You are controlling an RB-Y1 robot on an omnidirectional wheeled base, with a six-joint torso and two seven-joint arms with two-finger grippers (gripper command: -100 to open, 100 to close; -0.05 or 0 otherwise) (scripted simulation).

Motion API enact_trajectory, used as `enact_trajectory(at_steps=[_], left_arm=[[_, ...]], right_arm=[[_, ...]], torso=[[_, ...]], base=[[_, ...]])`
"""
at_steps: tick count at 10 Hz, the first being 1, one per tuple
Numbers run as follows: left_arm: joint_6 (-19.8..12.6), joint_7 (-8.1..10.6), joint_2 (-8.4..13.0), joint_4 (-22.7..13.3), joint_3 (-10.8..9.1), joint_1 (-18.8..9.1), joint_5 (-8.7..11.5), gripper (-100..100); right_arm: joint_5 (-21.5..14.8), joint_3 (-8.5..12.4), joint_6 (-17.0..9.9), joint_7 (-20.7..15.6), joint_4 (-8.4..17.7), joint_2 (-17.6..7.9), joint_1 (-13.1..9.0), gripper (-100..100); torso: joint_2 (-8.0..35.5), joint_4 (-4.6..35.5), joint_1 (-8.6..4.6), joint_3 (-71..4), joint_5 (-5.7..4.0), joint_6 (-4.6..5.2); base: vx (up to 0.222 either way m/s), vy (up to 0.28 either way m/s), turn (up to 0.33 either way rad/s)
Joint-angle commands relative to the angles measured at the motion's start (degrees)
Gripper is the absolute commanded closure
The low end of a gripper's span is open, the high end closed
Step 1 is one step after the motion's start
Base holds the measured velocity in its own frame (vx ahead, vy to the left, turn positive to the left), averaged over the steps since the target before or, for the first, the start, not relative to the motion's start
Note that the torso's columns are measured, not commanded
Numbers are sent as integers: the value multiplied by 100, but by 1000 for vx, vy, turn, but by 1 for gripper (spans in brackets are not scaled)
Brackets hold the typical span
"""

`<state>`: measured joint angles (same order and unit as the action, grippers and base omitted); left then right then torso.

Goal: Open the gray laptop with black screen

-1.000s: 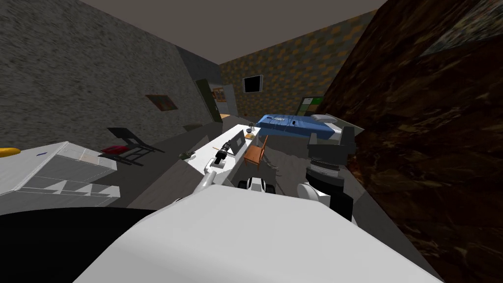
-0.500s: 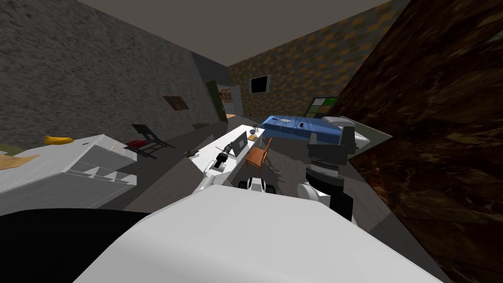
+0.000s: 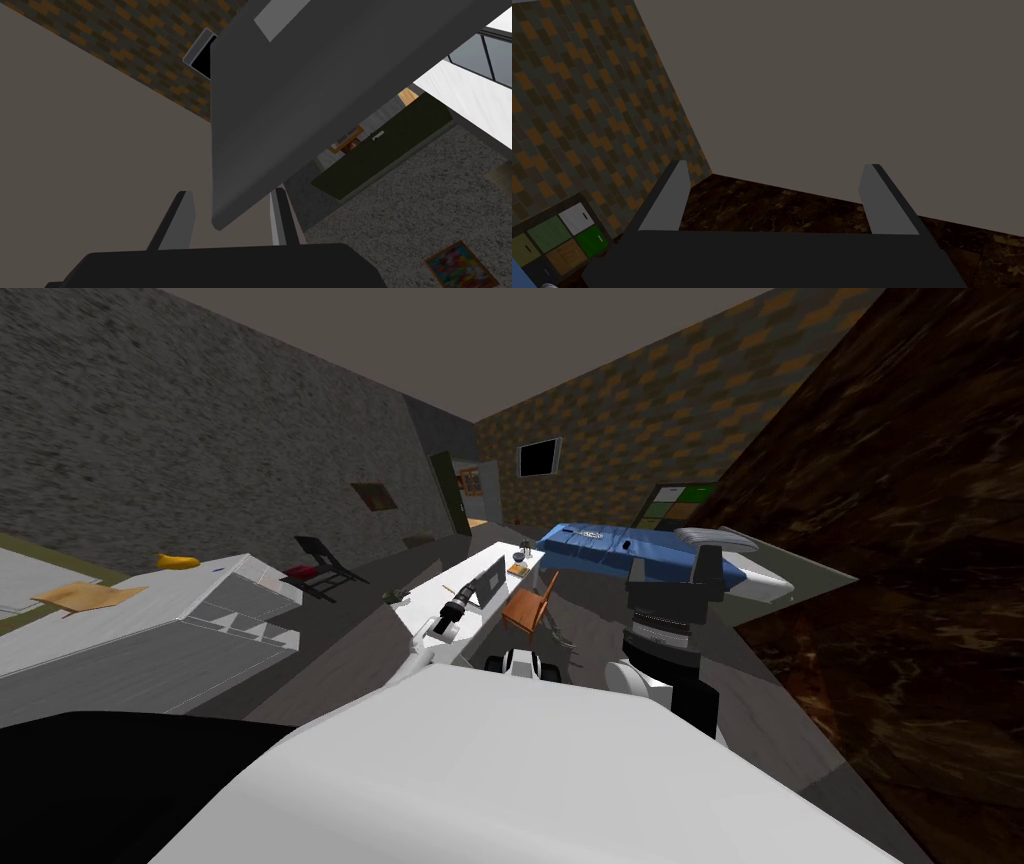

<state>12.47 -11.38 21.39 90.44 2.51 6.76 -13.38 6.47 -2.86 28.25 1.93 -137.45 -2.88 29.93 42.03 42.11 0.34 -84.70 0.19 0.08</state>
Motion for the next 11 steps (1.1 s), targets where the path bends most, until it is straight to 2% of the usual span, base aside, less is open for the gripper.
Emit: enact_trajectory(at_steps=[1,2,5,7,8,10,11], left_arm=[[-214,432,290,-153,215,-205,398,100],[-214,463,290,-153,215,-205,398,100],[-456,980,643,-322,474,-454,881,100],[-617,1315,878,-435,647,-619,1204,100],[-617,1360,878,-435,647,-619,1204,100],[-778,1713,1113,-548,819,-785,1526,100],[-684,1590,1047,-544,771,-789,1431,100]], right_arm=[[0,0,0,0,0,0,0,0],[0,0,0,0,0,0,0,0],[0,0,0,0,0,0,0,0],[0,0,0,0,0,0,0,0],[0,0,0,0,0,0,0,0],[0,0,0,0,0,0,0,0],[0,0,0,0,0,0,0,0]], torso=[[-7,-1,6,-3,0,-6],[-22,-9,7,-12,4,-4],[-30,-15,-34,-18,-5,14],[-55,-26,-17,-32,4,14],[-58,-28,-7,-34,6,9],[-43,-19,-18,-26,-2,5],[-31,-11,-15,-20,-6,0]], base=[[27,55,26],[14,44,14],[21,51,21],[27,47,9],[17,31,1],[25,29,9],[11,22,20]])
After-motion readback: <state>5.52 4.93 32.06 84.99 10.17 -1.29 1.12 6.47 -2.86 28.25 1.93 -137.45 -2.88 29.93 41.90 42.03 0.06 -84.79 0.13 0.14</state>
